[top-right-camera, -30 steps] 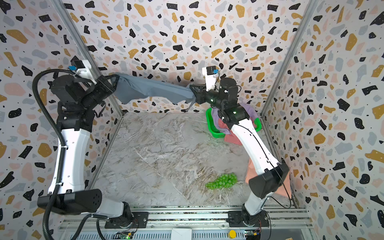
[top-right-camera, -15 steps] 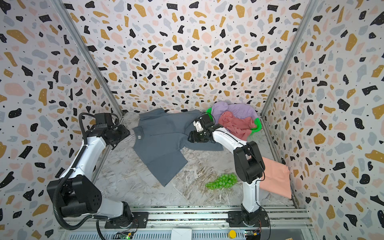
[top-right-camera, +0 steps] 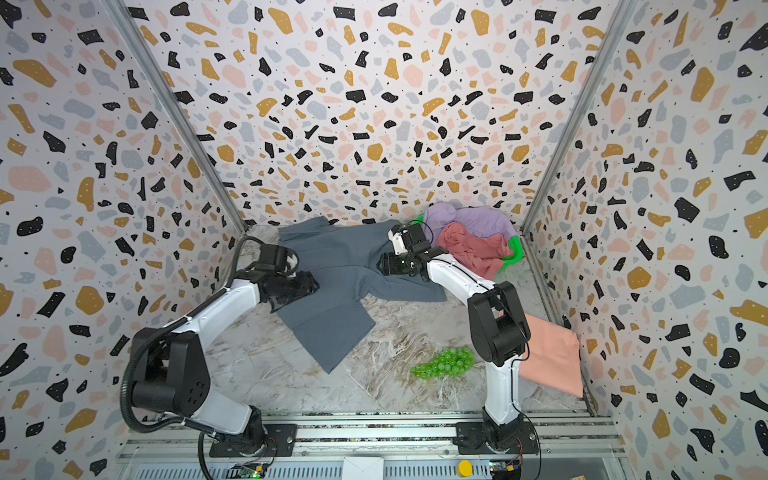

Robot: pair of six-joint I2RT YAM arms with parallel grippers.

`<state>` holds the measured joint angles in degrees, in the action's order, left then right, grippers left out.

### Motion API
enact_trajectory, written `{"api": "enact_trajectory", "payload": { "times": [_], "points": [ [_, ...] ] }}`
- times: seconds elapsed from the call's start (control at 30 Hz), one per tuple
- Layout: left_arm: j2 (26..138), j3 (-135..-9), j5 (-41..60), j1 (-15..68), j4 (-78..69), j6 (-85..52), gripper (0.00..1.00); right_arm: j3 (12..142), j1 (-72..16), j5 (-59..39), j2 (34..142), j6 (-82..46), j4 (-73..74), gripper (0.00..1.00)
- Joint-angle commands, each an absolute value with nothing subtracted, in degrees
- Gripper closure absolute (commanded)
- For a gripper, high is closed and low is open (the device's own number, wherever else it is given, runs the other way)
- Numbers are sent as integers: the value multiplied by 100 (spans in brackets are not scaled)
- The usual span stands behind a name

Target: Fold and stack the t-shirts

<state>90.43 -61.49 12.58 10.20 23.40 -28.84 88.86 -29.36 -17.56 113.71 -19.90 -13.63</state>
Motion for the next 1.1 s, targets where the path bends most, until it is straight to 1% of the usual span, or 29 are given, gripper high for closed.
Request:
{"api": "enact_trajectory", "payload": {
  "times": [0.0, 0.13, 0.27, 0.4, 0.57, 0.8, 0.93, 1.07],
  "points": [
    [9336, -6036, 1340, 1106, 1287, -3291, 35, 8649, -3023, -1412, 11503, -1753, -766, 34],
    [9815, -6104, 1160, 1103, 998, -3261, 35, 8709, -2963, -1339, 11732, -1737, -117, 34],
    [10304, -6267, 1083, 1103, 1133, -3094, 37, 9299, -2817, -1009, 12236, -1944, 205, 33],
    [10393, -6243, 1091, 1105, 1116, -3177, 38, 9984, -2569, -544, 12874, -2251, 274, 34],
    [10259, -6209, 958, 1103, 1212, -3226, 38, 10899, -2162, -259, 13520, -2527, -72, 34],
    [10210, -6274, 701, 1099, 1384, -3173, 38, 11783, -1513, -289, 14005, -1938, -738, 34],
    [10235, -6344, 611, 1099, 1516, -3089, 38, 11793, -1395, -846, 13795, -1440, -831, 33],
    [10077, -6308, 465, 1099, 1696, -2946, 38, 10903, -1630, -1138, 12972, -1170, -644, 32]
  ]
}}
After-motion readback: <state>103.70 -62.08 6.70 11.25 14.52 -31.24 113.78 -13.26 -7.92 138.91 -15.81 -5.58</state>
